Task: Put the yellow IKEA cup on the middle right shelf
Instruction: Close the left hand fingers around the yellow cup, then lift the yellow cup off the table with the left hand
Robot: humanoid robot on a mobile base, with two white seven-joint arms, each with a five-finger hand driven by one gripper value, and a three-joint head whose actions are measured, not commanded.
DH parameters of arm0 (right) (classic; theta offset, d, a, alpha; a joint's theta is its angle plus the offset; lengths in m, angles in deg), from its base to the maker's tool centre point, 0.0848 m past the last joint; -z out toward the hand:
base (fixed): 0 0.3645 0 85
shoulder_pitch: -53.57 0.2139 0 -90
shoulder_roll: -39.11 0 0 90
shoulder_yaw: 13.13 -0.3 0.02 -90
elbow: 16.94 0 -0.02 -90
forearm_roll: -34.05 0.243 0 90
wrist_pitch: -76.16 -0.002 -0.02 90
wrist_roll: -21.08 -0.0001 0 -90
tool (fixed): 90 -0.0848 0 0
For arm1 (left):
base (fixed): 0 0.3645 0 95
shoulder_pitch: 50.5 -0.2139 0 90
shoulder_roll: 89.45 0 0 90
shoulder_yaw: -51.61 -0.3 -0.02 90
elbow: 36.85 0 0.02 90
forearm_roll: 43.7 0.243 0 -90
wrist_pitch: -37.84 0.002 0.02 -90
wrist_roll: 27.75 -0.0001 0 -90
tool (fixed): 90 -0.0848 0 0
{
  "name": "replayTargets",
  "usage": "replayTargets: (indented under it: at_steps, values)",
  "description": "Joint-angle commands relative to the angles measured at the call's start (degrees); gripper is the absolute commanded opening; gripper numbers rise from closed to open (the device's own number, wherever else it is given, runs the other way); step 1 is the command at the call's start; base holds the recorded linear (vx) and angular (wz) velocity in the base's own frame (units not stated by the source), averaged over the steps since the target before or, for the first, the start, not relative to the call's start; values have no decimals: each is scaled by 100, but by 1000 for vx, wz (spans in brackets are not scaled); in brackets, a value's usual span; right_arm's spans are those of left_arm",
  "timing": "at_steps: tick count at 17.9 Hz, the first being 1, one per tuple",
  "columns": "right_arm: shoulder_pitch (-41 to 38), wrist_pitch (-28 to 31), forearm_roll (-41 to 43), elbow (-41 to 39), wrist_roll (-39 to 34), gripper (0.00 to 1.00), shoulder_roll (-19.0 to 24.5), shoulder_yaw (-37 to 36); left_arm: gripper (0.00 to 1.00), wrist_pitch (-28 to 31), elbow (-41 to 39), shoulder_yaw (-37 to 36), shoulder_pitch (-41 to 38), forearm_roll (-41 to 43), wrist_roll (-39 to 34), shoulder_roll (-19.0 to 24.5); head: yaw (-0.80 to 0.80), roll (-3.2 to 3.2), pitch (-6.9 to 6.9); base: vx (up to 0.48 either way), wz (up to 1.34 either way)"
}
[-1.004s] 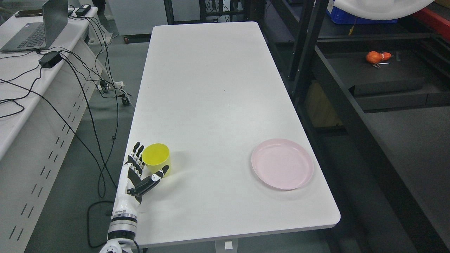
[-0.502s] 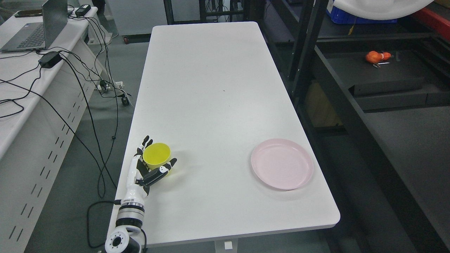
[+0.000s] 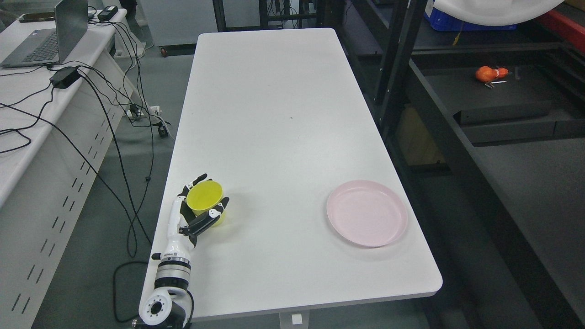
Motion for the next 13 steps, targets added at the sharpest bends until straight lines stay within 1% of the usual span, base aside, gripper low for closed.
replayTargets:
  at_steps: [1,3,5,9,13]
  values:
    - [-79,3,141,0,4,99,-100,97,0,-487,168,100,-55,-192,-31,100,0,0,0,0,0]
    - [-79,3,141,0,4,99,-100,97,0,-698,-147,109,-73,-237,-14,100,0,0,0,0,0]
    - [-79,3,141,0,4,99,-100,97,0,-874,-647,100,-134,-298,-5,100,0,0,0,0,0]
    - [-79,3,141,0,4,99,-100,97,0,-989,-1579,109,-152,-342,-5,100,0,0,0,0,0]
    - [-79,3,141,0,4,99,-100,97,0,-989,-1809,100,-143,-342,13,100,0,0,0,-52,-22]
